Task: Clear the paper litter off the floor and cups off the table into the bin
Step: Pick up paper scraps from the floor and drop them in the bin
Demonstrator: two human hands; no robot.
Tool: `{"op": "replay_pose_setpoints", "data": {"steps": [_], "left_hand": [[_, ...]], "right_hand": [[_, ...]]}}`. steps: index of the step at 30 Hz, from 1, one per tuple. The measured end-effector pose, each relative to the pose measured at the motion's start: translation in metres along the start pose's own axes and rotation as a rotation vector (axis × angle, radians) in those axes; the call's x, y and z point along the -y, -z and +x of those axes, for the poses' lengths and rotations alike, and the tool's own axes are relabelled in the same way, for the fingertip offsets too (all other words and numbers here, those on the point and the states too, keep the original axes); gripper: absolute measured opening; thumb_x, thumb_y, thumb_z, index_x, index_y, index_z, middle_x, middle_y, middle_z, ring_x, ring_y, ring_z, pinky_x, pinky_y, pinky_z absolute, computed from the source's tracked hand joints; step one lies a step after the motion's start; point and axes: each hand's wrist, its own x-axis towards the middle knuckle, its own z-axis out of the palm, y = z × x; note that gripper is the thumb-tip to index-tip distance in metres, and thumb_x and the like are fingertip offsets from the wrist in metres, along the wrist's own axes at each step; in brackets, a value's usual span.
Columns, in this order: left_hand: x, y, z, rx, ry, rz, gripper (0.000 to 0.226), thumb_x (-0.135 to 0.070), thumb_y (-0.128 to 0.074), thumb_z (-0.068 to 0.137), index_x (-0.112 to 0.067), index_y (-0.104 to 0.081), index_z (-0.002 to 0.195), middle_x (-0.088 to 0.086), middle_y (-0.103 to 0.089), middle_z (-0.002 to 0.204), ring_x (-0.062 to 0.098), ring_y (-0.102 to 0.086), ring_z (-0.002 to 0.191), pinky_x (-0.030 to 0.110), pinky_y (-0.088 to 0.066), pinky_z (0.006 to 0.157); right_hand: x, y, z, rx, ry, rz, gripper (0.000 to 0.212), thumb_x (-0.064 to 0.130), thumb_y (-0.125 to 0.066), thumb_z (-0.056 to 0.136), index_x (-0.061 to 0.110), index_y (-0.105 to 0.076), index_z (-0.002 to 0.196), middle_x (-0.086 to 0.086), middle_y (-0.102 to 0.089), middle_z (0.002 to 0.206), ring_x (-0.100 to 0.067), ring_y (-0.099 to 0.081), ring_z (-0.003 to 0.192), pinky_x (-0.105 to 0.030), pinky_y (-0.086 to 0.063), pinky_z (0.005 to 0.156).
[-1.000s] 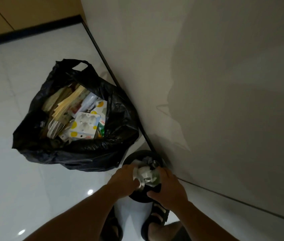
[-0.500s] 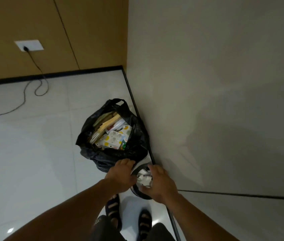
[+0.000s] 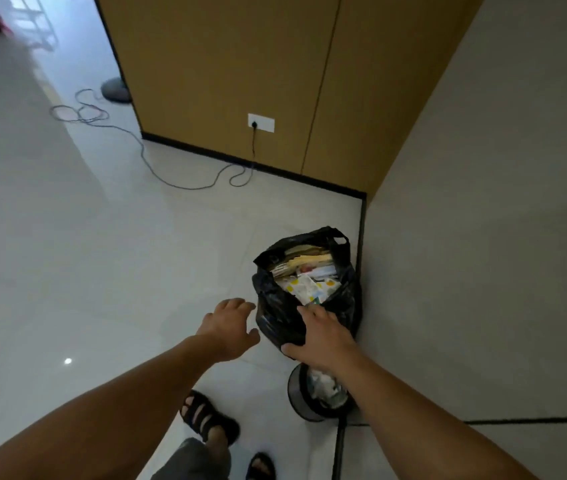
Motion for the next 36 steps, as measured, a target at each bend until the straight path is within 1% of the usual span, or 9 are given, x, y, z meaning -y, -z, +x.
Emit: {"op": "replay_pose_setpoints", "data": {"steps": [5, 8, 13, 14, 17, 21, 24, 29, 36], "left_hand": [[0.071, 0.013, -0.092, -0.17, 0.231, -0.095, 0.067, -0.05, -0.049, 0.088, -0.025, -0.029, 0.147, 0.001, -0.026, 0.155, 0.022, -0.021, 0.143, 0.044, -0.03, 0.112], [0.124, 0.016, -0.163, -0.258, 0.38, -0.146, 0.067, -0.052, -0.048, 0.088, -0.025, -0.03, 0.147, 0.0, -0.026, 0.155, 0.02, -0.021, 0.143, 0.043, -0.029, 0.112], [0.221, 0.002, -0.304, -0.387, 0.647, -0.241, 0.067, -0.051, -0.049, 0.088, -0.025, -0.031, 0.147, -0.001, -0.028, 0.154, 0.02, -0.023, 0.142, 0.042, -0.029, 0.112], [0.243, -0.007, -0.345, -0.415, 0.704, -0.266, 0.067, -0.051, -0.049, 0.088, -0.025, -0.032, 0.147, -0.002, -0.028, 0.154, 0.02, -0.024, 0.142, 0.042, -0.029, 0.111], [0.288, -0.026, -0.433, -0.462, 0.819, -0.313, 0.066, -0.052, -0.05, 0.088, -0.024, -0.033, 0.146, -0.001, -0.03, 0.153, 0.02, -0.027, 0.14, 0.042, -0.032, 0.11], [0.347, -0.056, -0.571, -0.531, 1.041, -0.377, 0.066, -0.05, -0.051, 0.088, -0.022, -0.033, 0.146, 0.001, -0.03, 0.153, 0.023, -0.031, 0.138, 0.043, -0.034, 0.108], [0.373, -0.081, -0.659, -0.569, 1.194, -0.437, 0.066, -0.05, -0.052, 0.088, -0.023, -0.032, 0.146, 0.001, -0.029, 0.154, 0.023, -0.029, 0.139, 0.044, -0.033, 0.109], [0.402, -0.119, -0.767, -0.661, 1.401, -0.522, 0.066, -0.051, -0.052, 0.088, -0.024, -0.032, 0.146, 0.0, -0.029, 0.154, 0.022, -0.028, 0.14, 0.043, -0.031, 0.11], [0.45, -0.16, -0.874, -0.66, 1.674, -0.633, 0.067, -0.051, -0.05, 0.088, -0.024, -0.03, 0.147, 0.0, -0.027, 0.155, 0.022, -0.025, 0.141, 0.043, -0.03, 0.11]], "right_hand": [[0.103, -0.005, -0.014, -0.003, 0.25, -0.168, 0.094, 0.07, -0.053, 0.083, 0.024, -0.014, 0.155, -0.004, -0.015, 0.16, -0.028, -0.018, 0.144, -0.044, -0.029, 0.113], [0.182, -0.019, -0.029, 0.003, 0.432, -0.244, 0.093, 0.069, -0.052, 0.083, 0.025, -0.014, 0.155, -0.004, -0.016, 0.16, -0.026, -0.019, 0.144, -0.043, -0.027, 0.113], [0.324, -0.061, -0.077, 0.025, 0.657, -0.39, 0.091, 0.067, -0.053, 0.084, 0.027, -0.014, 0.155, -0.002, -0.013, 0.161, -0.025, -0.016, 0.145, -0.044, -0.025, 0.114], [0.36, -0.08, -0.095, 0.029, 0.71, -0.424, 0.091, 0.067, -0.053, 0.084, 0.027, -0.014, 0.155, -0.002, -0.013, 0.161, -0.025, -0.016, 0.146, -0.045, -0.025, 0.113], [0.433, -0.119, -0.136, 0.069, 0.808, -0.474, 0.09, 0.067, -0.054, 0.083, 0.026, -0.016, 0.154, -0.003, -0.015, 0.161, -0.025, -0.017, 0.145, -0.045, -0.026, 0.113], [0.547, -0.197, -0.214, 0.1, 1.042, -0.513, 0.089, 0.069, -0.055, 0.081, 0.028, -0.02, 0.153, -0.002, -0.02, 0.159, -0.024, -0.022, 0.144, -0.045, -0.029, 0.11], [0.616, -0.251, -0.276, 0.142, 1.194, -0.559, 0.09, 0.072, -0.056, 0.08, 0.031, -0.021, 0.152, -0.001, -0.021, 0.16, -0.025, -0.025, 0.144, -0.046, -0.031, 0.111], [0.715, -0.325, -0.348, 0.187, 1.401, -0.653, 0.089, 0.072, -0.057, 0.079, 0.031, -0.025, 0.151, 0.0, -0.026, 0.158, -0.025, -0.03, 0.141, -0.044, -0.035, 0.108], [0.833, -0.418, -0.42, 0.304, 1.658, -0.774, 0.088, 0.07, -0.056, 0.079, 0.029, -0.025, 0.151, 0.0, -0.028, 0.155, -0.025, -0.032, 0.138, -0.043, -0.036, 0.105]]}}
